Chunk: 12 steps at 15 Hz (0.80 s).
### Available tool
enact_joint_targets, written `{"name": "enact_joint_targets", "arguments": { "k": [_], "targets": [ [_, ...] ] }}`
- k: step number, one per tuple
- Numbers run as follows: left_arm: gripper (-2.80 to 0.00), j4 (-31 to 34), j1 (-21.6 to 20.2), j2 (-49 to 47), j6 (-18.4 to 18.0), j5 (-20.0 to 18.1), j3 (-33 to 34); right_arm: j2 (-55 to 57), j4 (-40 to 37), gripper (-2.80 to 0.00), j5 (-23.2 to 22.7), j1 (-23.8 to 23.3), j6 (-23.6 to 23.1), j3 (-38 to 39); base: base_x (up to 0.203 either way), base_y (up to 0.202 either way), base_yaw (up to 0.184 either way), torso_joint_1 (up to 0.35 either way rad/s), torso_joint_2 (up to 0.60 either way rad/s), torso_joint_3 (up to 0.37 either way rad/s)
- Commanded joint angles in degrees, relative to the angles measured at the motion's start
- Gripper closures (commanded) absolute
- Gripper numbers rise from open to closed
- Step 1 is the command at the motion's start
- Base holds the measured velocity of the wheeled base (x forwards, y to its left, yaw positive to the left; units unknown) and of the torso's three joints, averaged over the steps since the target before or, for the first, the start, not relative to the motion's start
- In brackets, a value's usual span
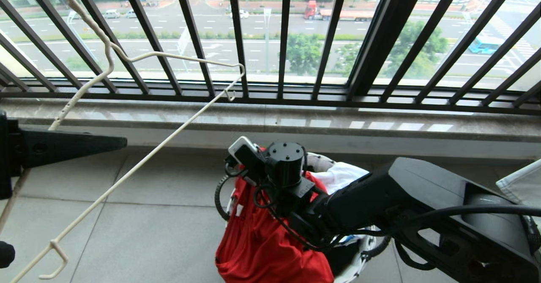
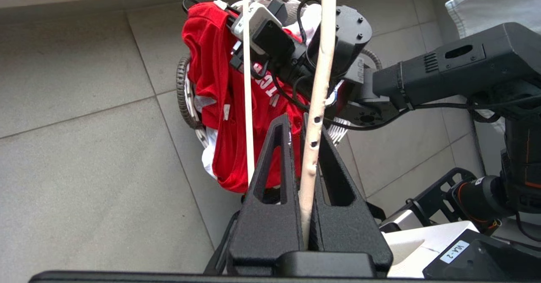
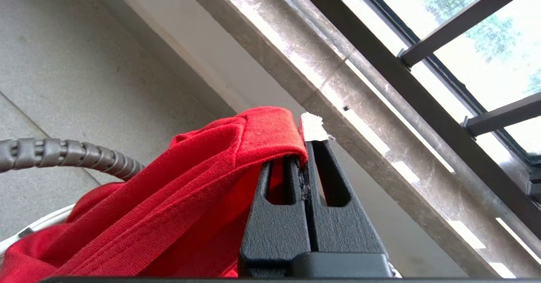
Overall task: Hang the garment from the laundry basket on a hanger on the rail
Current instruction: Pick up clothes from the basket
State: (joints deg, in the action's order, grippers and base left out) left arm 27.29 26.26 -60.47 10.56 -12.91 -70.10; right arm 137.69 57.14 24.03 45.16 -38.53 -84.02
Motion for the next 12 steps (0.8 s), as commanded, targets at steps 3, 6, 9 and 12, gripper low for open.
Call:
{"name": "enact_joint_targets", "arguments": {
  "k": [3, 6, 9, 12],
  "targets": [
    [0.00, 3.10, 0.02, -0.96, 0.16, -5.42, -0.11, -6.56, -6.75, 0.00, 0.23, -1.24, 7.37, 0.30, 0.000, 0.000, 0.000, 0.000, 0.00, 0.000],
    [0.00, 5.94, 0.03, -1.32, -0.05, -5.83, -1.39, -11.50, -19.47, 0.00, 0.06, -1.32, 16.58, 0.68, 0.000, 0.000, 0.000, 0.000, 0.00, 0.000],
    [0.00, 16.36, 0.02, -2.55, -1.36, -5.62, -7.14, -13.93, -27.11, 0.00, -1.20, -2.17, 21.38, 0.52, 0.000, 0.000, 0.000, 0.000, 0.00, 0.000],
    [0.00, 17.25, 0.02, -0.41, -1.86, -5.54, -8.21, -16.82, -30.67, 0.00, -2.10, -2.62, 22.89, 0.51, 0.000, 0.000, 0.000, 0.000, 0.00, 0.000]
  ]
}}
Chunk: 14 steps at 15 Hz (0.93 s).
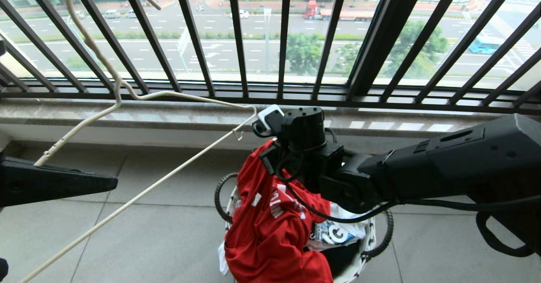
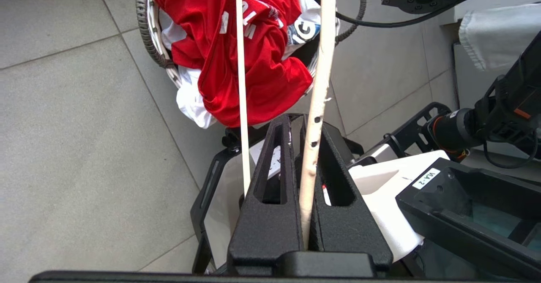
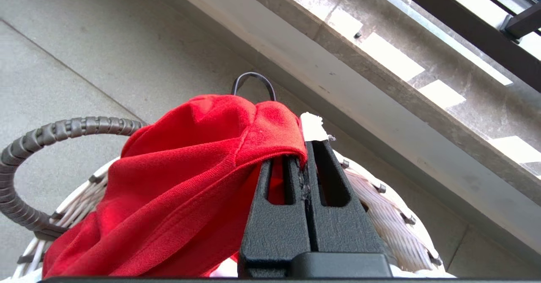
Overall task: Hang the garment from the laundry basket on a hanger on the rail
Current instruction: Pick up clothes from the basket
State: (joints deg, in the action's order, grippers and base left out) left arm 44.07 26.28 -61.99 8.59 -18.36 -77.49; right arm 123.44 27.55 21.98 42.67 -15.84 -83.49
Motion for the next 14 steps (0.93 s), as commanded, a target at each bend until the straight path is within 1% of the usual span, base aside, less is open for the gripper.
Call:
{"name": "enact_joint_targets", "arguments": {
  "k": [1, 2, 4, 7, 8, 10, 12, 14],
  "targets": [
    [0.00, 0.70, 0.02, 2.01, 0.05, -0.04, -1.23, -3.75, -3.37, 0.00, -0.29, -0.13, 0.75, -0.44, 0.000, 0.000, 0.000, 0.000, 0.00, 0.000],
    [0.00, 2.07, 0.05, 2.50, -0.05, -0.02, -2.06, -4.42, -5.15, 0.00, -0.50, -0.08, 1.45, -1.42, 0.000, 0.000, 0.000, 0.000, 0.00, 0.000],
    [0.00, 7.29, 0.08, 2.47, -0.80, -0.09, -4.99, -5.40, -8.56, 0.00, -0.53, -0.04, 2.63, -3.61, 0.000, 0.000, 0.000, 0.000, 0.00, 0.000],
    [0.00, 9.55, 0.08, 2.40, -1.93, -0.01, -5.58, -6.82, -15.78, 0.00, -0.53, -0.04, 4.57, -7.88, 0.000, 0.000, 0.000, 0.000, 0.00, 0.000],
    [0.00, 11.51, 0.15, 2.54, -2.73, -0.05, -6.35, -6.88, -18.67, 0.00, -0.53, -0.04, 5.32, -9.68, 0.000, 0.000, 0.000, 0.000, 0.00, 0.000],
    [0.00, 15.34, 0.62, 2.67, -5.43, -0.28, -7.41, -6.93, -23.81, 0.00, -0.53, -0.04, 6.67, -13.06, 0.000, 0.000, 0.000, 0.000, 0.00, 0.000],
    [0.00, 15.43, 1.85, 2.85, -5.54, -0.36, -7.19, -6.95, -28.21, 0.00, -0.53, -0.04, 8.47, -16.46, 0.000, 0.000, 0.000, 0.000, 0.00, 0.000],
    [0.00, 15.35, 3.70, 3.72, -5.81, -0.51, -6.78, -6.90, -33.77, 0.00, -0.59, -0.04, 11.55, -19.82, 0.000, 0.000, 0.000, 0.000, 0.00, 0.000]
  ]
}}
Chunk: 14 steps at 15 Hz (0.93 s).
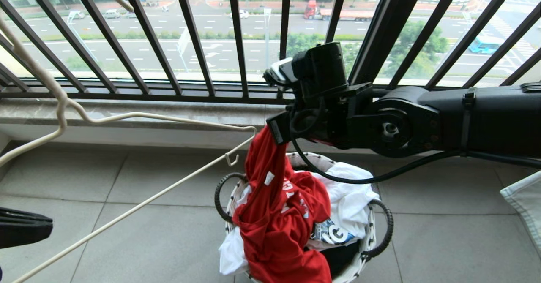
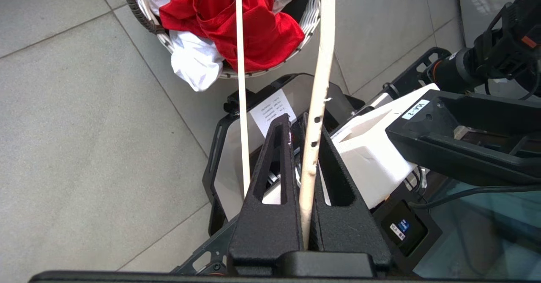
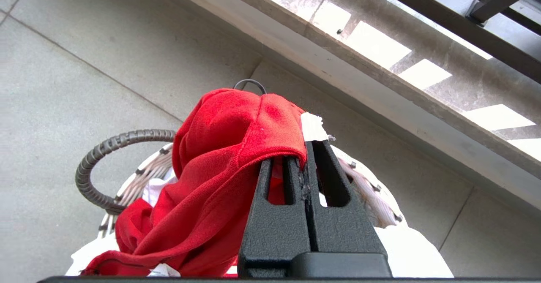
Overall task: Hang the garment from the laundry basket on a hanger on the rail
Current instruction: Pick up clothes from the basket, then hang the clothes on the clothes rack
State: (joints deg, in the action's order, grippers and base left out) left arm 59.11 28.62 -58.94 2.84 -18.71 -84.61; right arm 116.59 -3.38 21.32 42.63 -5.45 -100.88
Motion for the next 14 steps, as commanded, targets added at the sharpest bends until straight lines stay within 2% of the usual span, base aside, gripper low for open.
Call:
{"name": "enact_joint_targets", "arguments": {
  "k": [1, 4, 7, 11, 14],
  "targets": [
    [0.00, 0.30, 2.67, 0.86, -0.10, -0.12, 0.69, -0.05, -4.27, 0.00, -0.02, 0.00, 2.30, -3.45, 0.000, 0.000, 0.000, 0.000, 0.00, 0.000],
    [0.00, -0.05, 3.72, -0.61, -0.43, 0.07, 2.57, -0.14, -5.33, 0.00, -0.23, 0.00, 2.55, -3.80, 0.000, 0.000, 0.000, 0.000, 0.00, 0.000],
    [0.00, -0.59, 3.72, -1.58, -2.96, 0.43, 4.95, -0.70, -5.50, 0.00, -0.19, -0.08, 2.55, -3.71, 0.000, 0.000, 0.000, 0.000, 0.00, 0.000],
    [0.00, -6.42, 3.72, -2.67, -2.96, 0.72, 8.89, -1.37, -7.22, 0.00, -0.23, 0.00, 3.29, -3.54, 0.000, 0.000, 0.000, 0.000, 0.00, 0.000],
    [0.00, -8.94, 3.72, -4.82, -2.71, 2.48, 10.91, -1.45, -7.25, 0.00, -0.23, 0.05, 4.35, -3.53, 0.000, 0.000, 0.000, 0.000, 0.00, 0.000]
  ]
}}
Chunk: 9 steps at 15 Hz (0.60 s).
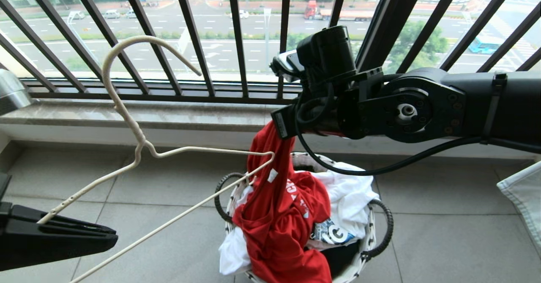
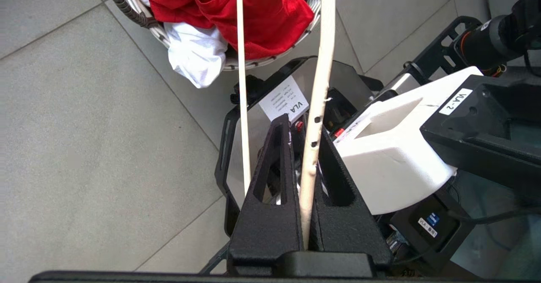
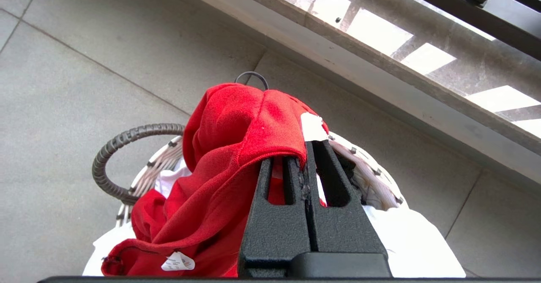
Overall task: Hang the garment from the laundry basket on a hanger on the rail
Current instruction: Hang the clothes on the clothes rack
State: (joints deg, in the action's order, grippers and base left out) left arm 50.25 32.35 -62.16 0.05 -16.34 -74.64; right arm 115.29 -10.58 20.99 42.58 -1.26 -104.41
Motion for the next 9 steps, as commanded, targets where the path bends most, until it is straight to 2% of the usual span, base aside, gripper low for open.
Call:
{"name": "enact_joint_targets", "arguments": {
  "k": [1, 5, 9],
  "targets": [
    [0.00, -0.86, -0.01, -2.15, 0.10, 0.14, 1.70, -0.16, -0.05, 0.00, 0.10, 0.05, 0.39, 0.00, 0.000, 0.000, 0.000, 0.000, 0.00, 0.000],
    [0.00, -5.52, -0.01, -3.06, 0.13, 0.17, 4.69, -0.16, 0.03, 0.00, 0.10, 0.13, 0.47, 0.00, 0.000, 0.000, 0.000, 0.000, 0.00, 0.000],
    [0.00, -6.04, -0.10, -3.52, 0.21, 0.42, 4.95, -0.95, -0.05, 0.00, 0.10, 0.22, 0.47, 0.09, 0.000, 0.000, 0.000, 0.000, 0.00, 0.000]
  ]
}}
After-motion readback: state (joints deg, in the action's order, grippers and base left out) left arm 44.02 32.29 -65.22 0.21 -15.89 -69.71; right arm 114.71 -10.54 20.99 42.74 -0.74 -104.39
